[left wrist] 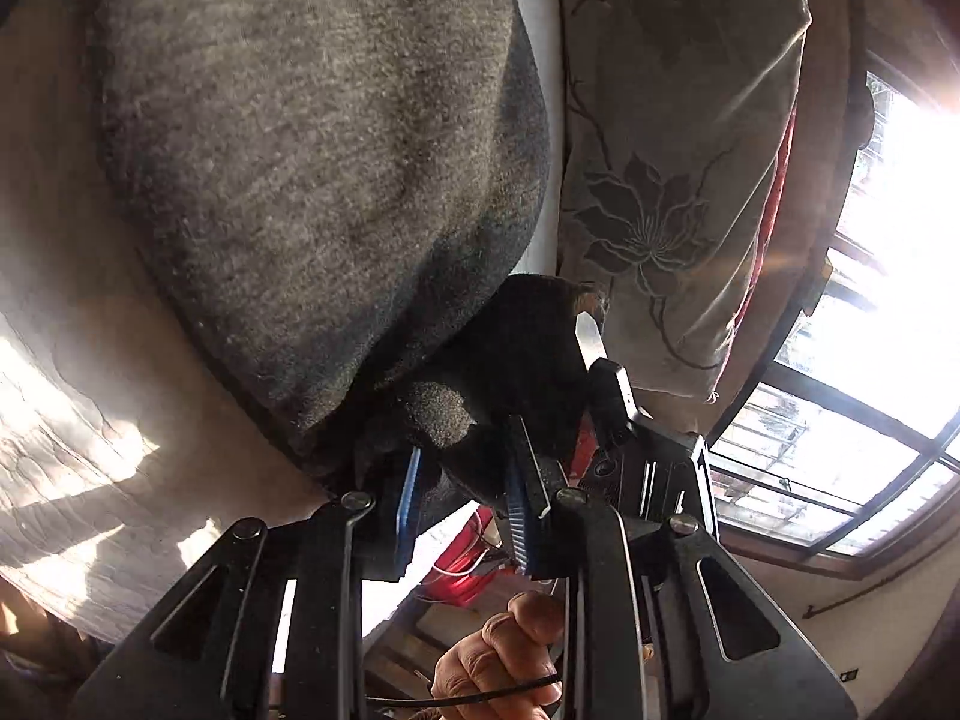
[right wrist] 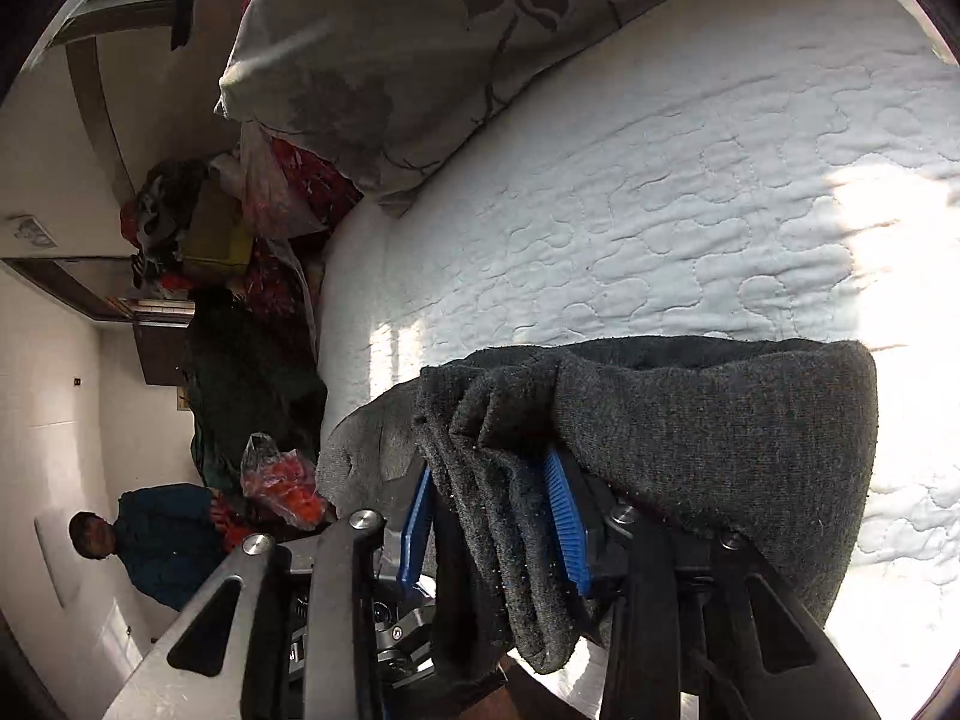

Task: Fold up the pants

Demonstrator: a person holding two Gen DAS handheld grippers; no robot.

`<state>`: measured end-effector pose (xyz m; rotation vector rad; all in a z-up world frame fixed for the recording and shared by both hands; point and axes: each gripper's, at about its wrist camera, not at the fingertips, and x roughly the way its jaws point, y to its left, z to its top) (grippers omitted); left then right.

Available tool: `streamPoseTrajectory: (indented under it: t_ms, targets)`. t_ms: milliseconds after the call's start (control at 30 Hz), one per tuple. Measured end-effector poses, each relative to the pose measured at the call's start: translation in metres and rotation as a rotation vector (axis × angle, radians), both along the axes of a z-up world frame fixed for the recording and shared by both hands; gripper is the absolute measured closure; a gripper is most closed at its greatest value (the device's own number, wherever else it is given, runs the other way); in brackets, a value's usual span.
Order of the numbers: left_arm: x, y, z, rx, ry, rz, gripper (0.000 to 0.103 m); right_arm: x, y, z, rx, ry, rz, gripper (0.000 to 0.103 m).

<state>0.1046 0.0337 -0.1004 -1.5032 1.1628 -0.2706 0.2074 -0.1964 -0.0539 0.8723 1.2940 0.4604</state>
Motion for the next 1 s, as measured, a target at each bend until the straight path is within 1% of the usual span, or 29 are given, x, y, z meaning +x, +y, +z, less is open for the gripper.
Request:
streamPoseTrajectory:
  t_ms: [33, 67, 100, 167, 200, 233, 300, 333, 367, 400, 467, 533, 600, 667, 700, 767, 800, 833, 900, 967, 1000]
  targets:
    - [-0.001, 0.006, 0.001, 0.001, -0.002, -0.015, 0.081, 0.0, 0.005, 0.0, -0.01, -0.009, -0.006, 0.065]
    - [-0.003, 0.012, 0.004, 0.017, -0.01, -0.028, 0.082, -0.001, 0.008, 0.003, -0.029, -0.022, -0.011, 0.062]
    - [-0.004, 0.016, 0.011, 0.061, -0.031, -0.047, 0.083, -0.001, 0.011, 0.006, -0.026, -0.029, -0.021, 0.058]
    - [-0.006, 0.022, 0.031, 0.158, -0.094, -0.092, 0.083, -0.007, 0.007, 0.014, 0.063, -0.039, -0.046, 0.041]
    - [-0.005, 0.022, 0.042, 0.201, -0.128, -0.121, 0.083, -0.01, 0.005, 0.017, 0.097, -0.043, -0.061, 0.039]
    - [-0.005, 0.023, 0.051, 0.24, -0.16, -0.15, 0.083, -0.014, 0.003, 0.019, 0.119, -0.046, -0.073, 0.037]
    - [0.002, 0.018, 0.069, 0.332, -0.227, -0.219, 0.082, -0.019, 0.002, 0.017, 0.127, -0.043, -0.082, 0.039]
    - [0.009, 0.013, 0.077, 0.399, -0.255, -0.27, 0.082, -0.02, 0.001, 0.014, 0.142, -0.037, -0.099, 0.039]
    - [0.016, 0.008, 0.081, 0.464, -0.266, -0.323, 0.082, -0.023, -0.002, 0.012, 0.173, -0.032, -0.121, 0.039]
    - [0.022, 0.006, 0.085, 0.508, -0.268, -0.364, 0.082, -0.025, -0.004, 0.011, 0.204, -0.029, -0.144, 0.039]
    - [0.029, 0.003, 0.086, 0.528, -0.274, -0.419, 0.082, -0.032, -0.011, 0.012, 0.264, -0.039, -0.187, 0.037]
    - [0.036, 0.0, 0.09, 0.556, -0.286, -0.441, 0.082, -0.039, -0.019, 0.014, 0.312, -0.06, -0.221, 0.037]
    - [0.046, -0.008, 0.091, 0.593, -0.281, -0.478, 0.082, -0.044, -0.024, 0.016, 0.334, -0.074, -0.235, 0.037]
    - [0.052, -0.014, 0.092, 0.618, -0.259, -0.521, 0.082, -0.047, -0.031, 0.013, 0.352, -0.063, -0.257, 0.037]
    - [0.053, -0.016, 0.096, 0.614, -0.263, -0.537, 0.082, -0.048, -0.034, 0.008, 0.37, -0.051, -0.272, 0.037]
    - [0.053, -0.022, 0.11, 0.618, -0.317, -0.566, 0.082, -0.051, -0.037, -0.007, 0.444, -0.011, -0.298, 0.039]
    - [0.054, -0.028, 0.117, 0.64, -0.349, -0.596, 0.082, -0.051, -0.035, -0.013, 0.467, 0.003, -0.299, 0.039]
    - [0.056, -0.034, 0.123, 0.656, -0.364, -0.63, 0.082, -0.052, -0.033, -0.018, 0.474, 0.011, -0.299, 0.039]
    - [0.064, -0.045, 0.128, 0.663, -0.351, -0.71, 0.082, -0.053, -0.028, -0.023, 0.472, 0.015, -0.301, 0.039]
    - [0.073, -0.055, 0.127, 0.639, -0.343, -0.791, 0.082, -0.054, -0.026, -0.024, 0.492, 0.008, -0.314, 0.039]
    - [0.077, -0.061, 0.125, 0.643, -0.343, -0.833, 0.08, -0.055, -0.026, -0.026, 0.502, 0.006, -0.326, 0.039]
